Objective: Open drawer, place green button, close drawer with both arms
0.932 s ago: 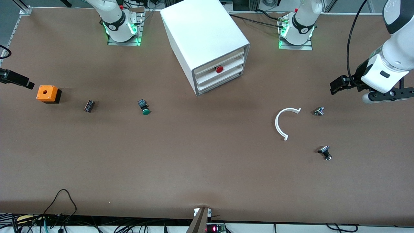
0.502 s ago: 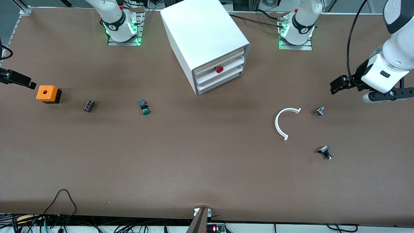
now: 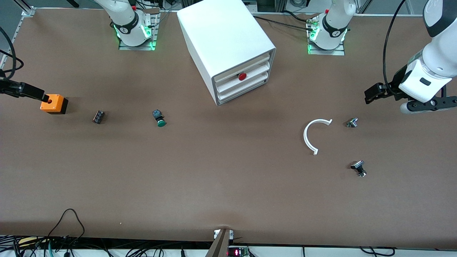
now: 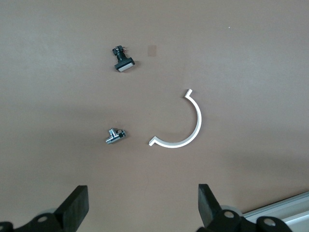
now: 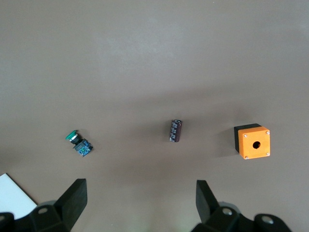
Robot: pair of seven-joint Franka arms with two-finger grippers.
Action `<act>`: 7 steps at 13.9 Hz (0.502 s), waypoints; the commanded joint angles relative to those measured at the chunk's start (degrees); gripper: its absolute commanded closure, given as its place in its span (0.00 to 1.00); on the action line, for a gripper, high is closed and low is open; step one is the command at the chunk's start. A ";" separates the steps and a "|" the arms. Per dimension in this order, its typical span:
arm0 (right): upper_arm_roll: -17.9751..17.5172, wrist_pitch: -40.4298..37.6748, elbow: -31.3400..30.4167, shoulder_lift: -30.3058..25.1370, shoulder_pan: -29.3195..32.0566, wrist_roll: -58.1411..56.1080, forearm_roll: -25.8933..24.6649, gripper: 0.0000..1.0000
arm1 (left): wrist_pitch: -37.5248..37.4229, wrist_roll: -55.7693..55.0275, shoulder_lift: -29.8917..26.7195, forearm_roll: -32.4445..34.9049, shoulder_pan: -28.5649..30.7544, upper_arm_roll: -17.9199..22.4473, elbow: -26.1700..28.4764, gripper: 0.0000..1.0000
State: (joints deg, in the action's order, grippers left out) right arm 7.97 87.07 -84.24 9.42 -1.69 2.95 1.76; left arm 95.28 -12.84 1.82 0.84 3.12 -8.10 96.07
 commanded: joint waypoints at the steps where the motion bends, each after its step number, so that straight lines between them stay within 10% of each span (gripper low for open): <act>1: -0.15 0.38 0.12 0.95 0.02 -0.84 0.35 0.00 | -1.33 1.33 0.73 -1.01 0.39 0.02 -2.46 0.00; 7: -0.15 1.08 0.12 1.13 0.02 -0.84 0.53 0.00 | -1.33 1.59 1.34 -1.63 0.39 0.02 -2.47 0.00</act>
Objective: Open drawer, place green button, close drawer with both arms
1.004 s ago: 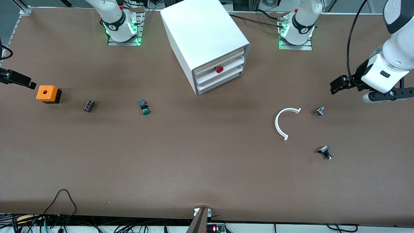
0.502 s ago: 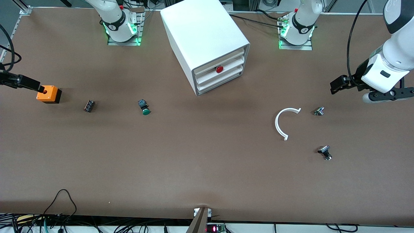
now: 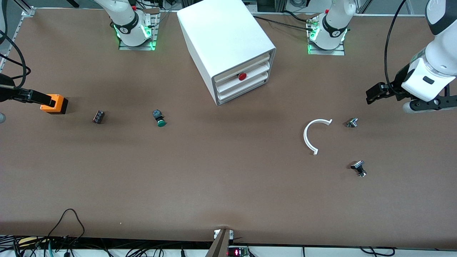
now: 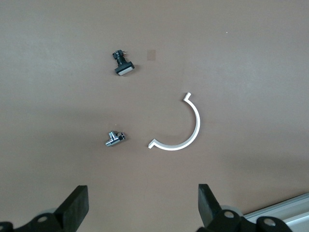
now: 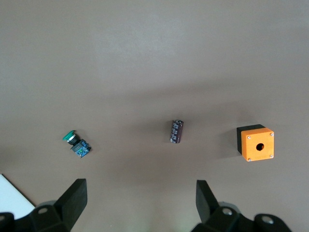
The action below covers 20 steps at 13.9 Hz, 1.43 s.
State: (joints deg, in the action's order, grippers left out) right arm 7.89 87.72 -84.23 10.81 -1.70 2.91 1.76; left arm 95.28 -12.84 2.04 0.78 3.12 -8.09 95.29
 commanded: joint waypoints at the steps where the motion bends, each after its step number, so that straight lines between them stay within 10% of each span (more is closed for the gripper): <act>1: -0.06 0.61 0.12 0.08 -0.06 -0.80 0.53 0.00 | -1.32 1.59 1.38 -1.57 0.31 0.01 -1.51 0.00; 13: -0.15 0.87 0.12 0.70 -0.06 -0.89 0.70 0.00 | -1.15 1.59 9.89 -20.35 -3.21 -2.19 7.71 0.00; 20: -0.15 0.79 0.03 0.79 -0.06 -1.07 0.79 0.00 | 12.28 13.80 17.46 -34.42 -7.15 -4.56 16.67 0.00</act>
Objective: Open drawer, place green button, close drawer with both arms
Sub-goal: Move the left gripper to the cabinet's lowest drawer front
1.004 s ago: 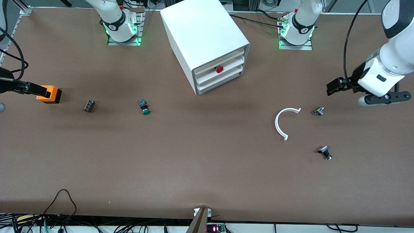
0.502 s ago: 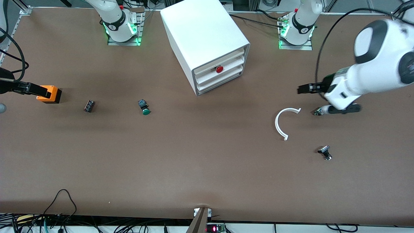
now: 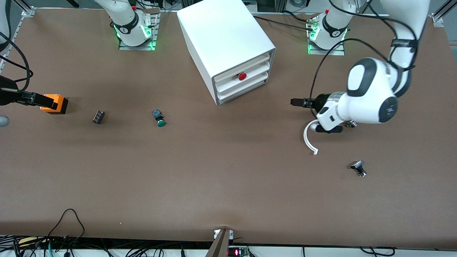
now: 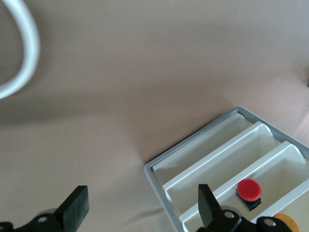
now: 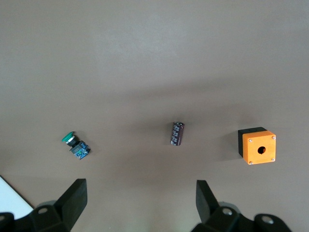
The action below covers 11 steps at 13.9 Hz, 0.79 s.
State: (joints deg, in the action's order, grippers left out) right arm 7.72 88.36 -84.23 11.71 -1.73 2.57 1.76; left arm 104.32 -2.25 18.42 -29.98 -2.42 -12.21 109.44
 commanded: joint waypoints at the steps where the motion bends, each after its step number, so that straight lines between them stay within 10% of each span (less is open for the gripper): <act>1: -0.33 0.14 -0.14 -0.11 -0.12 -0.64 0.79 0.00 | 4.04 3.31 2.31 -4.99 -2.06 -1.92 2.71 0.01; 11: -0.78 0.23 -0.32 -0.11 -1.26 -0.55 0.88 0.00 | 9.50 24.89 12.42 -20.72 -5.23 -6.42 3.15 0.06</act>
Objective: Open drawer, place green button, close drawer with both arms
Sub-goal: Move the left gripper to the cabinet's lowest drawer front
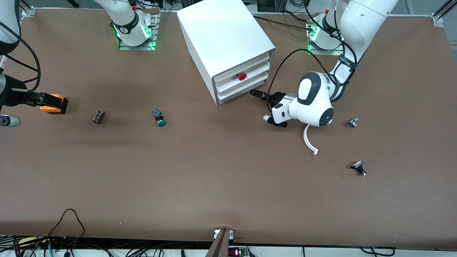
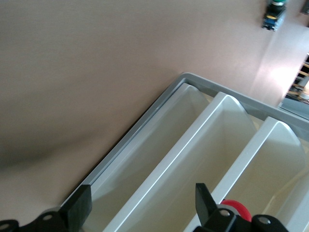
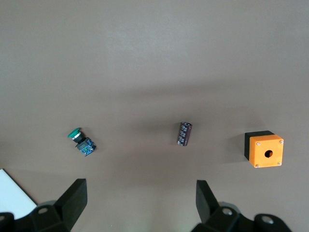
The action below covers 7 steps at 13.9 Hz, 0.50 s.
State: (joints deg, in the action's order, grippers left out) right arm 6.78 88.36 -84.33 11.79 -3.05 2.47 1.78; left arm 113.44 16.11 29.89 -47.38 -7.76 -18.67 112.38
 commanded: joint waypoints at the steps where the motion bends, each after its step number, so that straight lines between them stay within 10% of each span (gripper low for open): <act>1: 0.16 0.32 -0.22 -0.19 -0.03 -0.45 0.77 0.00 | 0.38 9.18 1.39 -4.64 0.28 0.04 1.16 0.07; 7: 0.08 0.75 -0.22 0.77 -2.31 -0.45 1.29 0.00 | 2.58 18.43 1.83 -13.18 0.46 0.04 5.13 0.21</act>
State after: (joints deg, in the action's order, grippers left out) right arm 6.75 88.52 -84.35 12.50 -3.97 2.46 1.94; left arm 115.28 32.01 32.33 -58.68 -7.53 -18.53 116.26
